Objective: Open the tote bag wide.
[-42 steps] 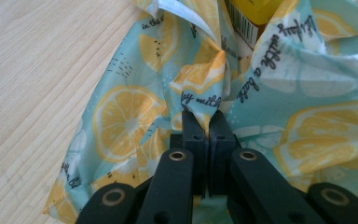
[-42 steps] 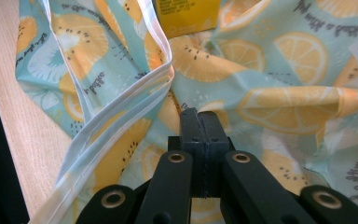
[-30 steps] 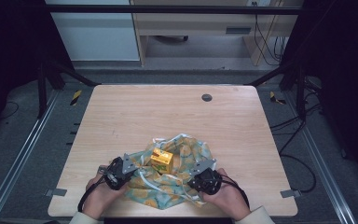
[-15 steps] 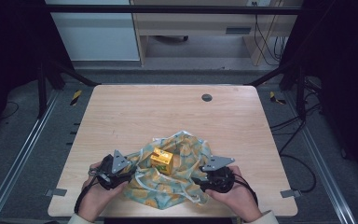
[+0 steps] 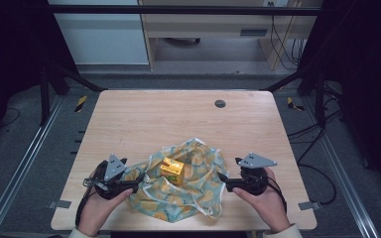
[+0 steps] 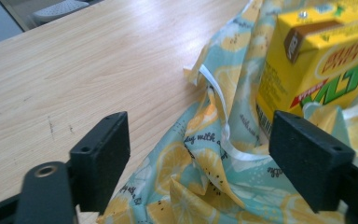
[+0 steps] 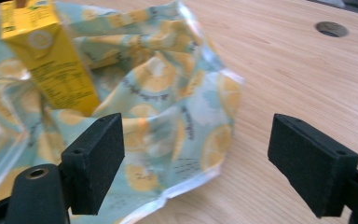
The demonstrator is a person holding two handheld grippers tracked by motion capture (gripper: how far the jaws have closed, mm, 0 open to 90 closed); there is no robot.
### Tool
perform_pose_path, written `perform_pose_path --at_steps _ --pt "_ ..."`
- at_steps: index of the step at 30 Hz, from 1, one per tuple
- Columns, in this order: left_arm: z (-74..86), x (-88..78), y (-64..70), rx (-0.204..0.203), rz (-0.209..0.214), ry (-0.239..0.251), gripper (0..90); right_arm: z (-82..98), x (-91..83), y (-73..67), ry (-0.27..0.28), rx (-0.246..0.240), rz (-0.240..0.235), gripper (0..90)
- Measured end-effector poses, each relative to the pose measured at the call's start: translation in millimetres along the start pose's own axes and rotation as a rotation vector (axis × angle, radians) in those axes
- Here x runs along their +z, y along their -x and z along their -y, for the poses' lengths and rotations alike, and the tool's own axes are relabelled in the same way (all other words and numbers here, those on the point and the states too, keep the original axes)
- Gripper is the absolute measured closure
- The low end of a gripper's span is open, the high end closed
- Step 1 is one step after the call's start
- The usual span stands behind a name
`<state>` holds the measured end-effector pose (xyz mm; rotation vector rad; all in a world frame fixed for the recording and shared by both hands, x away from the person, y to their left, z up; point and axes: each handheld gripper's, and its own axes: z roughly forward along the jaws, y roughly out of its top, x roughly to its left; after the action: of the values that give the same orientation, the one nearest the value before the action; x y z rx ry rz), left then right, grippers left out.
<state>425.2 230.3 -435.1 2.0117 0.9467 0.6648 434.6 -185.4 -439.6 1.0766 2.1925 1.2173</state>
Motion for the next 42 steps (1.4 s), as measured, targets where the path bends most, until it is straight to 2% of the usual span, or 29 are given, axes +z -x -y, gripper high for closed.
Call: perform_pose_path --at_steps 8,19,34,37,42 --pt "6.1 -5.9 -24.9 -0.07 -0.049 0.001 16.9 9.0 0.3 24.0 -0.017 0.068 0.065 15.3" --pt "18.2 -11.7 -56.1 -0.127 -0.12 -0.028 15.9 18.3 -6.3 48.5 -0.009 0.125 0.127 13.4" --pt "31.5 -17.3 -84.7 -0.175 -0.191 -0.036 11.9 29.8 -13.0 73.5 -0.017 0.183 0.188 10.1" --pt "35.0 -15.1 -88.7 -0.17 -0.196 -0.055 11.3 32.7 -14.1 79.1 -0.02 0.19 0.199 9.1" --pt "42.7 -7.1 -96.4 -0.164 -0.207 -0.115 10.0 41.1 -14.3 90.3 -0.043 0.215 0.217 7.4"
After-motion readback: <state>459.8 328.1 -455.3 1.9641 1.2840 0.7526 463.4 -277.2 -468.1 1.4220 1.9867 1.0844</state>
